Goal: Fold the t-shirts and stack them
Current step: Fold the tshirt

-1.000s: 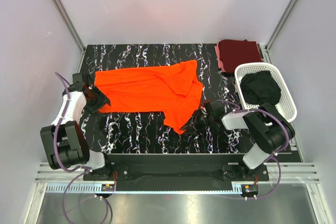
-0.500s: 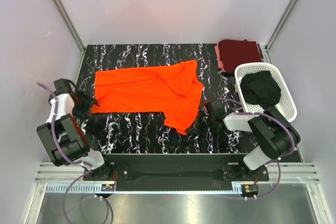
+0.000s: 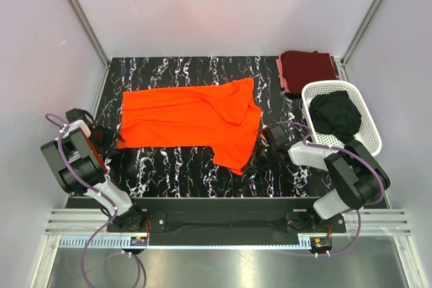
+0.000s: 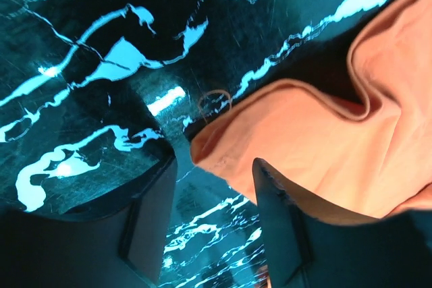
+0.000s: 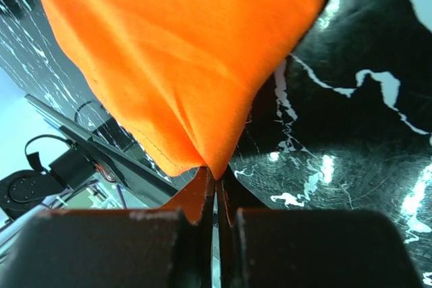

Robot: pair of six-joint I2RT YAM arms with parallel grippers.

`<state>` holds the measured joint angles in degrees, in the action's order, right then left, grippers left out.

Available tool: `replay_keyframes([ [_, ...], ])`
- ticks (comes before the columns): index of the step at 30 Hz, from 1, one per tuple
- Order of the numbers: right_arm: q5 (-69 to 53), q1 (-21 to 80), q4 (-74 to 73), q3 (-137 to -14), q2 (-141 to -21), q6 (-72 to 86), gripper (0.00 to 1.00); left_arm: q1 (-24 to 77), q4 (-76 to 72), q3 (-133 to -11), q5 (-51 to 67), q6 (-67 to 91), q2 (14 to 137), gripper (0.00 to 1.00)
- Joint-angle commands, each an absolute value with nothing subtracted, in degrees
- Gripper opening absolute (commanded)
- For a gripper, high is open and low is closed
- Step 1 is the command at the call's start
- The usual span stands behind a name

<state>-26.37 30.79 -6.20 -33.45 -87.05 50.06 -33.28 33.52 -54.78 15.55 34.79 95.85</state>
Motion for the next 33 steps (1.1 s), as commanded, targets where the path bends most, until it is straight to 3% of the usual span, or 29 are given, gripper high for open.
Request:
replay_keyframes([
  [1, -25.49, 31.20, -7.73, -35.94, -86.04, 47.64, 0.00, -33.40, 30.85, -55.02, 13.81, 37.17, 96.15, 0.52],
  [5, -25.49, 31.20, -8.70, -36.21, -85.34, 47.72, 0.00, -33.40, 29.89, -54.49, 12.92, 38.84, 97.47, 0.48],
  [8, -25.23, 31.20, -10.19, -36.47, -84.20, 47.55, 0.00, -33.14, 28.22, -54.14, 14.85, 39.90, 99.05, 0.38],
  [13, -23.56, 30.68, -14.93, -40.32, -82.18, 45.45, 0.00, -33.05, 29.43, -56.77, 14.50, 38.41, 99.59, 0.00],
  [17, -22.23, 24.98, -25.47, -49.11, -79.90, 40.79, 0.00, -30.50, 34.35, -65.27, 11.17, 36.30, 94.67, 0.00],
  [21, -23.12, 17.59, -35.31, -67.43, -81.11, 36.92, 0.00, -27.69, 38.31, -74.16, 10.72, 38.05, 88.96, 0.00],
  [27, -20.83, 14.33, -48.68, -91.97, -82.53, 32.35, 0.00, -24.79, 42.98, -86.81, 11.68, 41.21, 81.05, 0.00],
  [33, -19.42, 12.31, -53.69, -105.70, -76.48, 31.56, 0.00, -24.35, 45.17, -99.03, 13.71, 43.68, 75.42, 0.00],
])
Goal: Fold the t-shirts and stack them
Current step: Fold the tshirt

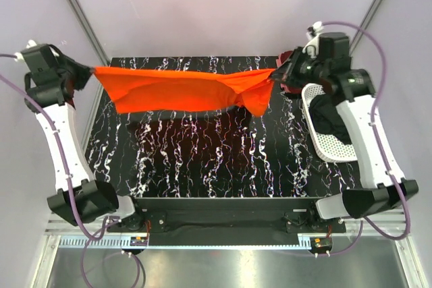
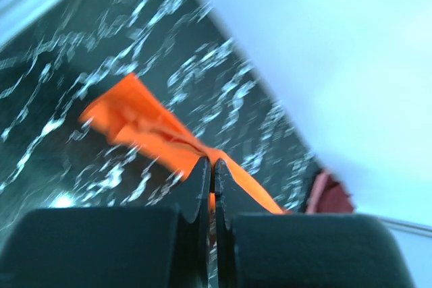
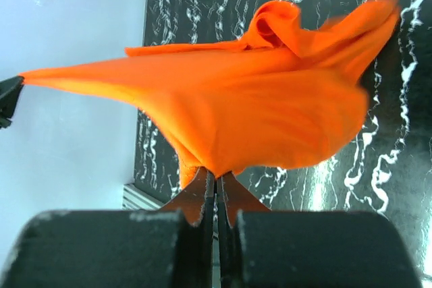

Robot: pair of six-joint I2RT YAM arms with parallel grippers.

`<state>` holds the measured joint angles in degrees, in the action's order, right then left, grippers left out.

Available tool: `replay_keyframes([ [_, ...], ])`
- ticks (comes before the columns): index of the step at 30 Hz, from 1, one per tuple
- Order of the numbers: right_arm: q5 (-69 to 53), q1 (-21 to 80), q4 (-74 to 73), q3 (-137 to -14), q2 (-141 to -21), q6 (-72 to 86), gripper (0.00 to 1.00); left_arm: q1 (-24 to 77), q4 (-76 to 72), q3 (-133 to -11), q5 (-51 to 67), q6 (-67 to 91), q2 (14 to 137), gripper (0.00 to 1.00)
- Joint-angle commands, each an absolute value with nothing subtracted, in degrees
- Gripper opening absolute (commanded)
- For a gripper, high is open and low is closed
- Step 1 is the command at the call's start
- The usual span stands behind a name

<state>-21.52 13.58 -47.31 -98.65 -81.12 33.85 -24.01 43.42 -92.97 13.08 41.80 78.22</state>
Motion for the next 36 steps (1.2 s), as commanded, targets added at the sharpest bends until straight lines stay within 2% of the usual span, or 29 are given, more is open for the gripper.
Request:
replay_keyframes([
  [1, -18.73, 12.30, -55.70, -107.91, -75.77, 31.12, 0.00, -24.35, 45.26, -103.49, 13.71, 43.94, 74.71, 0.00],
  [5, -12.33, 12.22, -59.67, -118.46, -72.08, 28.48, 0.00, -24.35, 45.27, -113.69, 14.06, 44.21, 72.16, 0.00],
  [11, -2.75, 12.30, -61.35, -129.10, -70.57, 24.88, 0.00, -24.35, 39.65, -119.71, 18.18, 47.18, 71.89, 0.00],
  [16, -0.35, 12.22, -62.76, -137.98, -79.70, 22.94, 0.00, -24.61, 31.39, -120.93, 24.60, 54.66, 78.47, 0.00],
  [20, -5.16, 11.87, -58.28, -139.82, -86.82, 25.13, 0.00, -24.35, 32.26, -126.29, 25.58, 54.94, 85.95, 0.00],
  [23, -8.26, 11.60, -58.36, -150.17, -94.81, 25.23, 0.00, -24.35, 28.66, -128.67, 26.89, 54.58, 88.59, 0.00],
  [29, -9.93, 8.62, -52.65, -151.42, -97.20, 25.05, 0.00, -24.43, 25.75, -129.90, 29.61, 58.62, 92.29, 0.00],
  [36, -8.97, 8.61, -49.92, -147.93, -89.31, 22.58, 0.00, -26.62, 29.97, -129.82, 25.31, 52.90, 82.54, 0.00],
])
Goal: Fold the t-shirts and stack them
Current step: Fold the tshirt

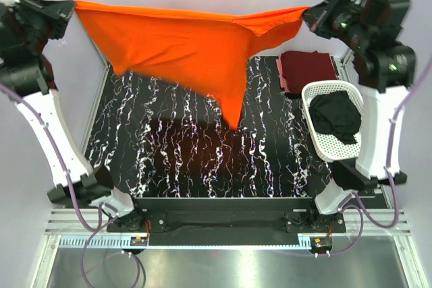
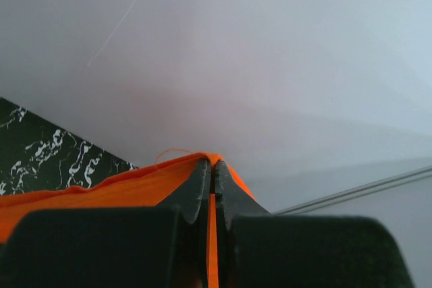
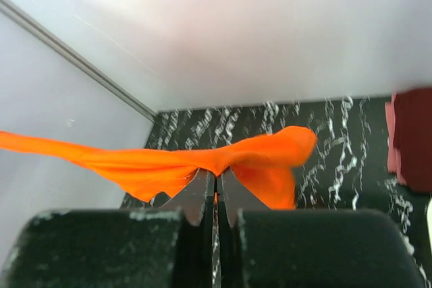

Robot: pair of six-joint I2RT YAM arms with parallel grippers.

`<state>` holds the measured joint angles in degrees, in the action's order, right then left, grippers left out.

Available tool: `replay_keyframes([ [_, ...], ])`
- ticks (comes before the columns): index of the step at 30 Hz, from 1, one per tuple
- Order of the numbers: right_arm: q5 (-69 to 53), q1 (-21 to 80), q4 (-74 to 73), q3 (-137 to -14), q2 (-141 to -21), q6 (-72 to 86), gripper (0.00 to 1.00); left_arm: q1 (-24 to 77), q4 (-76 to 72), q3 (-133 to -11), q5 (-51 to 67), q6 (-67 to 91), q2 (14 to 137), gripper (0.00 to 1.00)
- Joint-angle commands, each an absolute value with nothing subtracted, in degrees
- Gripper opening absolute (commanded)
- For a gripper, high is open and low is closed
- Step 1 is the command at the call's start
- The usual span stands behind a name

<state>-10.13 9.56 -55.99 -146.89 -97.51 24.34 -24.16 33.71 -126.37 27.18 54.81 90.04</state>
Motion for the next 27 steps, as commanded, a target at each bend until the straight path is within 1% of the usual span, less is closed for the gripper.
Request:
replay_keyframes([
  [1, -9.40, 8.61, -49.92, -147.22, -88.34, 22.94, 0.00, -26.98, 29.88, -128.86, 25.66, 53.95, 80.35, 0.00],
  [4, -10.02, 8.61, -48.17, -143.79, -83.42, 24.08, 0.00, -27.33, 29.88, -125.69, 25.14, 54.67, 76.22, 0.00],
  [7, -9.49, 8.53, -48.25, -144.22, -79.64, 23.82, 0.00, -27.33, 30.23, -125.51, 24.52, 54.67, 74.45, 0.00],
  [13, -7.91, 8.61, -48.25, -143.70, -79.71, 23.99, 0.00, -27.25, 25.59, -122.44, 25.48, 59.05, 74.44, 0.00],
  [17, -8.17, 8.61, -43.53, -142.21, -83.23, 24.87, 0.00, -27.25, 16.12, -118.66, 25.84, 62.66, 75.76, 0.00],
  [21, -7.74, 8.53, -37.99, -141.68, -88.49, 26.27, 0.00, -27.25, 10.82, -117.60, 24.17, 65.82, 79.01, 0.00],
  [25, -7.82, 8.00, -32.97, -147.28, -96.22, 27.51, 0.00, -26.28, 5.72, -119.52, 19.80, 67.76, 85.05, 0.00],
  [27, -8.52, 7.47, -30.77, -151.06, -101.84, 29.52, 0.00, -25.05, 3.35, -123.03, 17.24, 68.55, 87.87, 0.00],
])
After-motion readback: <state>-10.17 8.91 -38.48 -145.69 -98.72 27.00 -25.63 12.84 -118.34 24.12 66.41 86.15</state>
